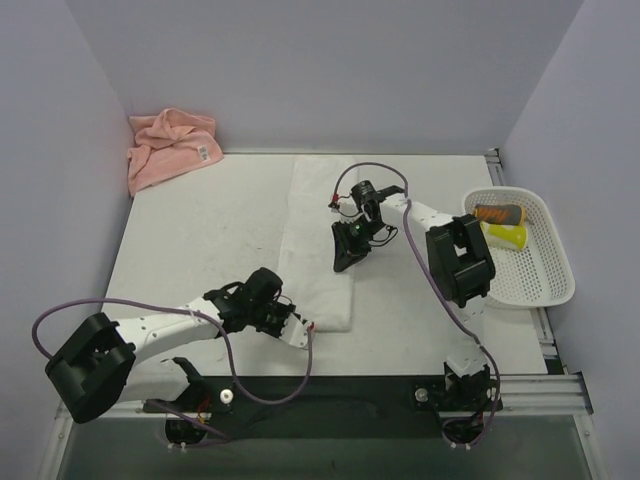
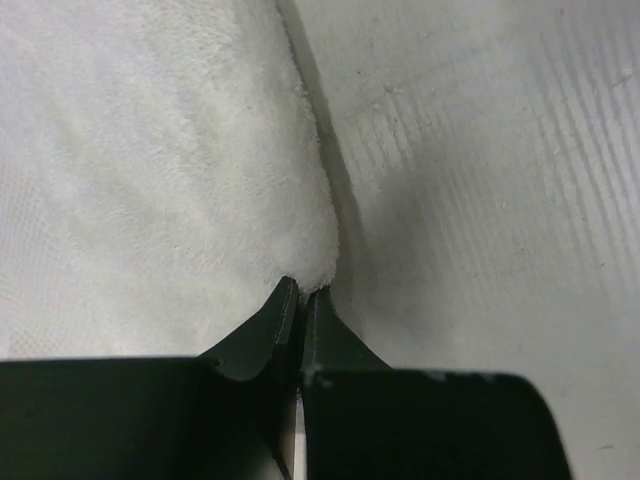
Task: Roll the towels
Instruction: Roll the towel
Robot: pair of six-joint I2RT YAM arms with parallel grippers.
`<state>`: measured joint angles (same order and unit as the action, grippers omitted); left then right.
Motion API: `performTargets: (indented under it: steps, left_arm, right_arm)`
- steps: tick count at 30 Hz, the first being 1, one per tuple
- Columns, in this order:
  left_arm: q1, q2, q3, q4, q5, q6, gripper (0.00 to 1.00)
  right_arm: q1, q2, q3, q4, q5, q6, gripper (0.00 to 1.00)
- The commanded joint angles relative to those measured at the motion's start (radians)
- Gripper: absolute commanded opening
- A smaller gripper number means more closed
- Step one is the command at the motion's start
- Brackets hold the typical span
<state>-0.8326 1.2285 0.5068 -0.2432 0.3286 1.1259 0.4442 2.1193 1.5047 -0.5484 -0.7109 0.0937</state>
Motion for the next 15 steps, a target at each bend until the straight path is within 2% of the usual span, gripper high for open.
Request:
performTargets:
  steps: [1, 5, 8, 11, 15]
  left_arm:
    - [-0.007, 0.015, 0.099, -0.157, 0.076, -0.154, 0.01]
    - [-0.005, 0.057, 0.168, -0.188, 0.086, -0.245, 0.00]
    - [0.001, 0.074, 0.200, -0.208, 0.079, -0.279, 0.00]
    - [0.006, 0.065, 0.214, -0.226, 0.092, -0.305, 0.00]
    - [0.007, 0.045, 0.242, -0.292, 0.173, -0.324, 0.00]
  right_arm:
    - [0.027, -0.157, -0.008, -0.047, 0.067, -0.071, 0.15]
    - [0.051, -0.173, -0.066, -0.036, -0.068, -0.005, 0.15]
    - [0.056, -0.151, -0.181, -0.012, -0.134, 0.026, 0.15]
    - [0.057, -0.099, -0.250, 0.002, -0.127, 0.021, 0.15]
    - [0.057, -0.036, -0.262, -0.002, -0.073, 0.005, 0.15]
